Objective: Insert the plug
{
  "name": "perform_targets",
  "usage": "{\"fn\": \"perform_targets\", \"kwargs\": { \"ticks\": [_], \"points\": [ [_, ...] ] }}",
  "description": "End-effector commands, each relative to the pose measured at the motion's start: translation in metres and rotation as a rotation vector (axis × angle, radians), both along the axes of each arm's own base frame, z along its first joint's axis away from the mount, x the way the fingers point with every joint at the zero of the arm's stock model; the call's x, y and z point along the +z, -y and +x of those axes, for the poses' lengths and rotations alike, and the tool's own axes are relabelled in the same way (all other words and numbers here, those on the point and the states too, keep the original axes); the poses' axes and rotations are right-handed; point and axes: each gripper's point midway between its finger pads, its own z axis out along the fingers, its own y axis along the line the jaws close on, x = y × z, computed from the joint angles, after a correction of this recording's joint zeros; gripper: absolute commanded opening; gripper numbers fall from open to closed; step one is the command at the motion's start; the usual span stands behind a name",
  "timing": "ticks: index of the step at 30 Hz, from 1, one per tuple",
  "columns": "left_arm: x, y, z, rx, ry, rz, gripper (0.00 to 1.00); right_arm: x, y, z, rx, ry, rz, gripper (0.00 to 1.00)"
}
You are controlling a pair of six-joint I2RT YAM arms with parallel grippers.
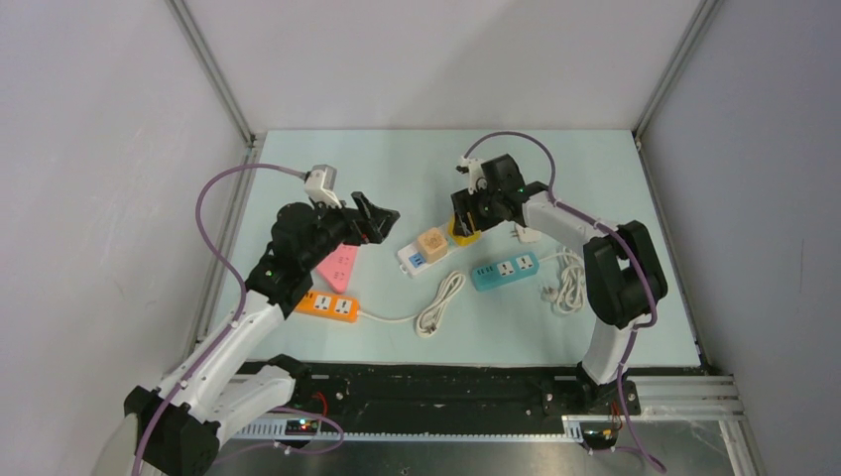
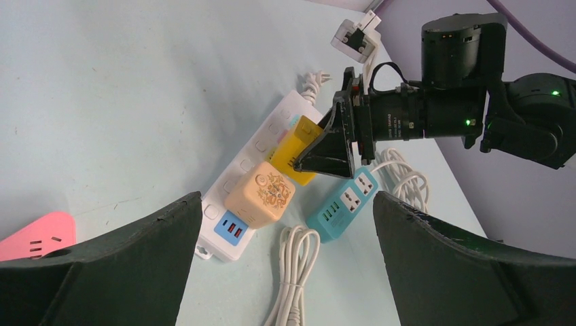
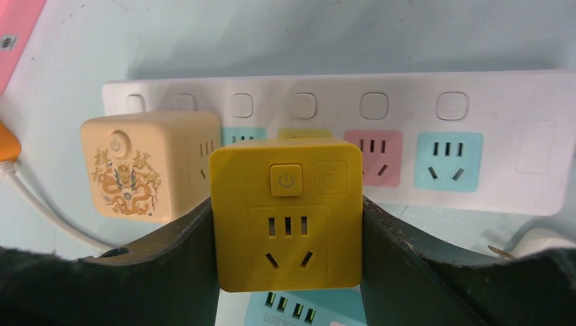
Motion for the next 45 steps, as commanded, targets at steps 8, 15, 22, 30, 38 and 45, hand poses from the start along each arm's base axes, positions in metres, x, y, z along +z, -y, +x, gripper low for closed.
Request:
{"fn": "perform_targets", "kwargs": {
  "ticks": [8,15,22,30,38,45],
  "points": [
    [0.01,0.002,0.0,-0.012,0.026,-0.025,0.99,0.027,-0.012,0.018,0.013,0.094,0.049,0.0],
    [0.008,0.002,0.0,-0.011,0.021,-0.024,1.0,0.062,-0.01,0.028,-0.009,0.202,0.073,0.0],
    [0.005,0.002,0.0,-0.013,0.013,-0.022,1.0,0.047,-0.014,0.038,-0.007,0.253,0.056,0.0],
    [0.003,0.001,0.0,-0.007,0.011,-0.019,1.0,0.025,-0.015,0.034,0.014,0.26,0.016,0.0],
    [-0.001,0.002,0.003,-0.006,-0.002,-0.015,1.0,0.014,-0.01,0.022,0.028,0.207,-0.023,0.0],
    [-0.002,0.003,0.003,-0.01,-0.002,-0.01,1.0,0.012,-0.003,0.022,0.0,0.203,-0.038,0.0]
  ]
}}
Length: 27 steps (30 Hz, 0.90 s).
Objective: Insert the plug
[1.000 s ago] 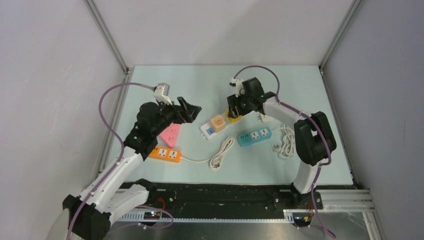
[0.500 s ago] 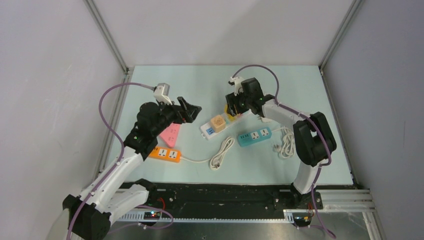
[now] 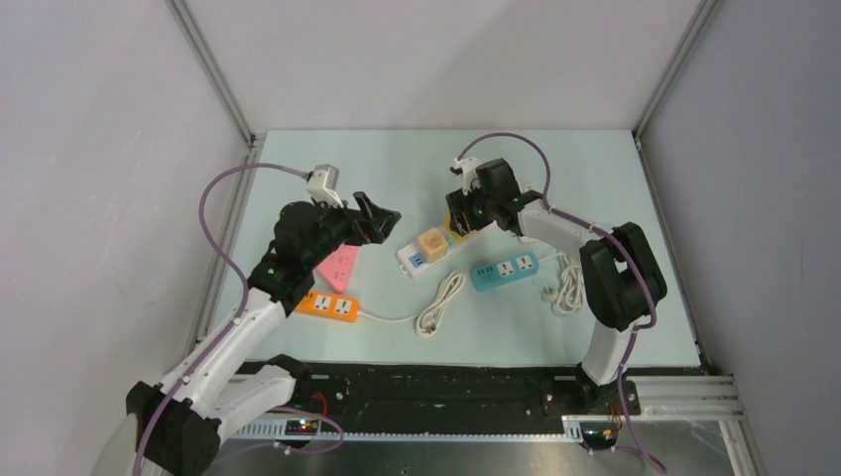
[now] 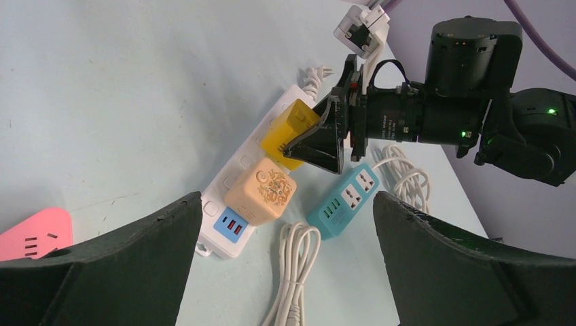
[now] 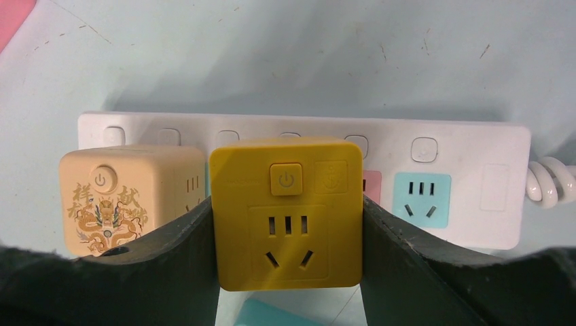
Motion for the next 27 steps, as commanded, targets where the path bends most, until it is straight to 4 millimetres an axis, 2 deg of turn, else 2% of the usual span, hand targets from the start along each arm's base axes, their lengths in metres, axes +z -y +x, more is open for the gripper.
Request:
{"fn": "perform_targets", "kwargs": {
  "ticks": [1,10,13,22,27],
  "points": [
    [0.004,0.0,0.001,-0.004,0.02,-0.012,1.0,0.012,0.004,0.004,-0.012,0.038,-0.002,0.0],
    [0.001,-0.001,0.0,0.0,0.016,-0.011,0.99,0.013,0.01,-0.005,0.016,-0.022,0.034,0.0],
    [0.001,0.0,0.001,0.0,0.012,-0.012,0.99,0.007,0.012,-0.007,0.012,-0.043,0.026,0.0],
    [0.0,0.001,0.0,-0.007,0.009,-0.013,1.0,0.003,0.003,-0.011,0.035,-0.05,0.028,0.0],
    [0.001,0.0,-0.001,-0.006,0.012,-0.013,1.0,-0.009,0.0,-0.013,0.013,-0.056,-0.013,0.0]
  ]
}}
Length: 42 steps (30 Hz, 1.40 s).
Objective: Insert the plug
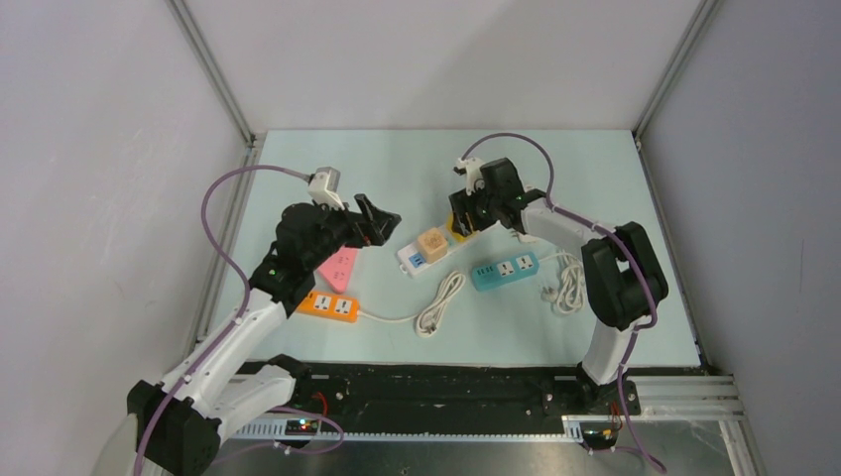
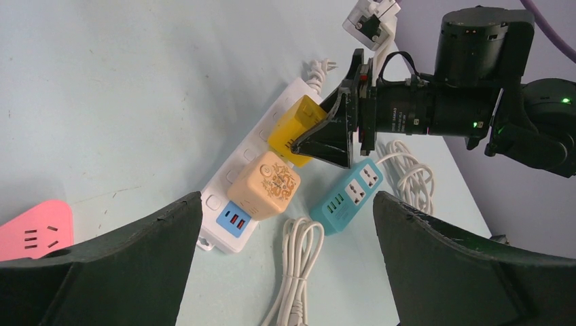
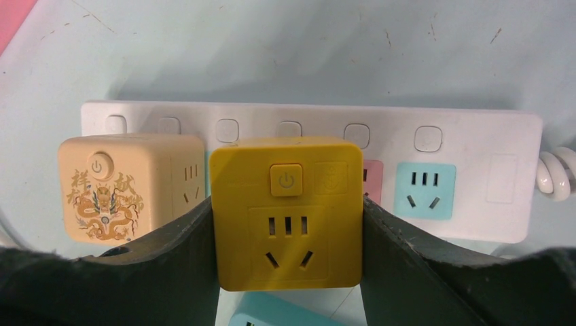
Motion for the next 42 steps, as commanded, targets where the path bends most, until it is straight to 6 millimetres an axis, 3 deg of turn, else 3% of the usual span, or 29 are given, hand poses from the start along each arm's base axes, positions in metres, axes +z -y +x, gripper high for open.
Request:
{"fn": "perform_targets", "kwargs": {
  "ticks": [1,8,22,30,42],
  "points": [
    [0.009,0.0,0.0,-0.006,0.029,-0.021,1.0,-0.008,-0.004,-0.008,-0.01,-0.008,-0.047,0.0],
    [0.008,-0.001,0.0,-0.002,0.029,-0.017,1.0,-0.032,0.001,-0.01,-0.12,-0.006,-0.136,0.0],
    [0.004,-0.002,0.0,0.004,0.026,-0.009,1.0,-0.062,0.01,-0.03,-0.121,0.072,-0.211,0.0],
    [0.003,-0.001,0.001,0.0,0.024,-0.005,1.0,-0.094,0.018,-0.048,-0.113,0.014,-0.244,0.0],
    [0.001,-0.001,0.002,0.001,0.017,-0.003,1.0,-0.122,0.019,-0.072,-0.134,-0.11,-0.271,0.0]
  ]
}}
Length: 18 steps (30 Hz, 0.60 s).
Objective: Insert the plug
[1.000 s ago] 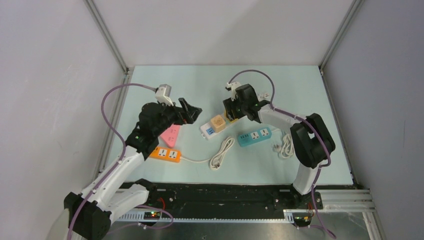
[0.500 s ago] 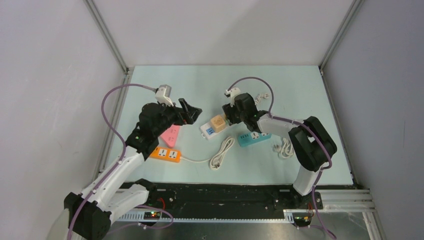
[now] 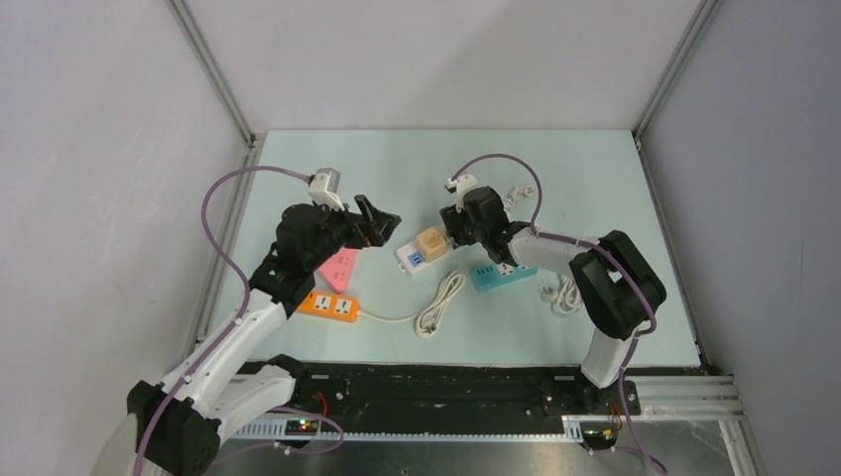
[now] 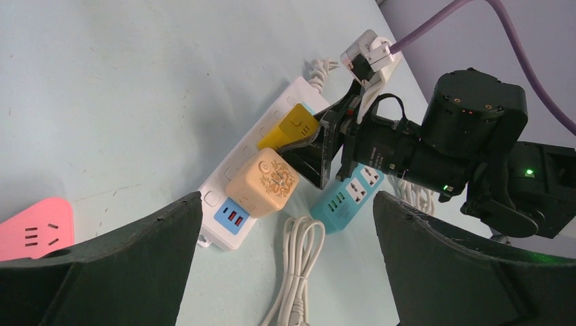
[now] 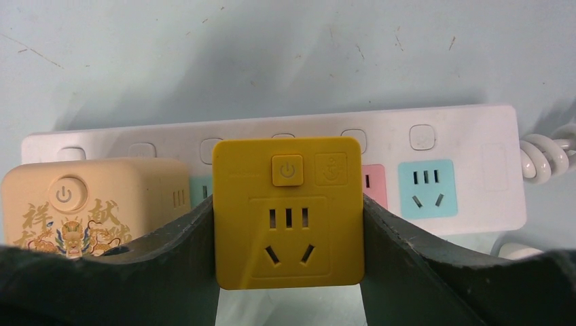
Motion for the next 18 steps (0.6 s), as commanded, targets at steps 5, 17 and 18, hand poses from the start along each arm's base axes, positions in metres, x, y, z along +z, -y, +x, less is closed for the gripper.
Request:
{"fn": "perform_targets", "kwargs": {
  "ticks": [5,17,18],
  "points": [
    [0.003,0.0,0.003,-0.001,0.019,-0.006,1.0,-0.102,0.032,-0.074,-0.035,-0.374,-0.203,0.0],
    [0.005,0.0,0.002,-0.004,0.022,-0.009,0.99,-0.067,0.012,-0.056,-0.092,-0.328,-0.089,0.16],
    [0.005,0.001,0.002,-0.003,0.021,-0.009,0.99,-0.058,0.008,-0.049,-0.103,-0.321,-0.07,0.23]
  ]
}}
